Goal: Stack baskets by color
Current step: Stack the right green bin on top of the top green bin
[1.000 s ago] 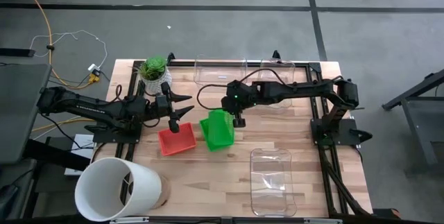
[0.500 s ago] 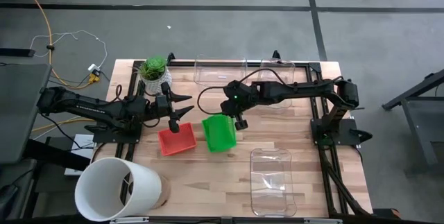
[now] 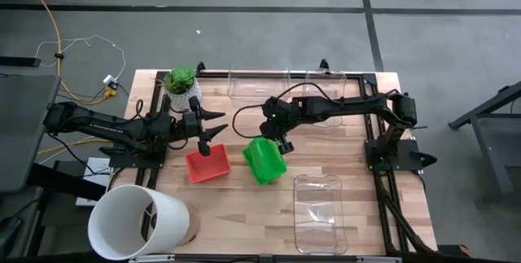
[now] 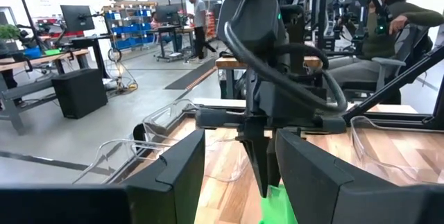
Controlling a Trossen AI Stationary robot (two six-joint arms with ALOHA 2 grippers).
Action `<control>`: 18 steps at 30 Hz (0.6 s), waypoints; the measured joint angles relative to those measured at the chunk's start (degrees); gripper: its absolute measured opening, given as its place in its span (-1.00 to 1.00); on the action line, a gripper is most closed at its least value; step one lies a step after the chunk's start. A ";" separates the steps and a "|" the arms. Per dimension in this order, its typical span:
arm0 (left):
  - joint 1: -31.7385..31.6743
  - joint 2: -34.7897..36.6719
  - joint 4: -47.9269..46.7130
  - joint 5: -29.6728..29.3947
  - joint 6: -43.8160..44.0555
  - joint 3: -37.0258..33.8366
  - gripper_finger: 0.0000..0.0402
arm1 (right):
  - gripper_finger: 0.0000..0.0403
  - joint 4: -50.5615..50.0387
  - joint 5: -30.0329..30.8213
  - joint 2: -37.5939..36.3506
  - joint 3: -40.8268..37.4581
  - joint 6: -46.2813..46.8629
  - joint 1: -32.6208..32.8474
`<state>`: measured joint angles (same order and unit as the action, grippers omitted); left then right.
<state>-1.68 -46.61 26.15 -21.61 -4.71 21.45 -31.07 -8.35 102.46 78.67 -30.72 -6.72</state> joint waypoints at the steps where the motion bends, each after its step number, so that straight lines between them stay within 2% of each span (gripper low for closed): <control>1: 0.01 0.00 0.04 0.00 0.00 0.00 -0.19 | -0.93 -0.24 -0.72 0.02 0.00 -0.48 0.00; 12: -0.01 0.00 -0.20 0.00 0.00 0.00 -0.19 | -0.92 0.54 -11.90 0.00 0.00 -2.71 0.00; 18: 0.00 0.00 -0.20 -0.01 0.00 0.00 -0.19 | -0.92 -0.20 -11.26 0.00 0.00 -2.62 -0.02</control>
<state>-1.68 -46.61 25.96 -21.61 -4.71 21.45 -31.26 -19.61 102.45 78.67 -33.34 -6.74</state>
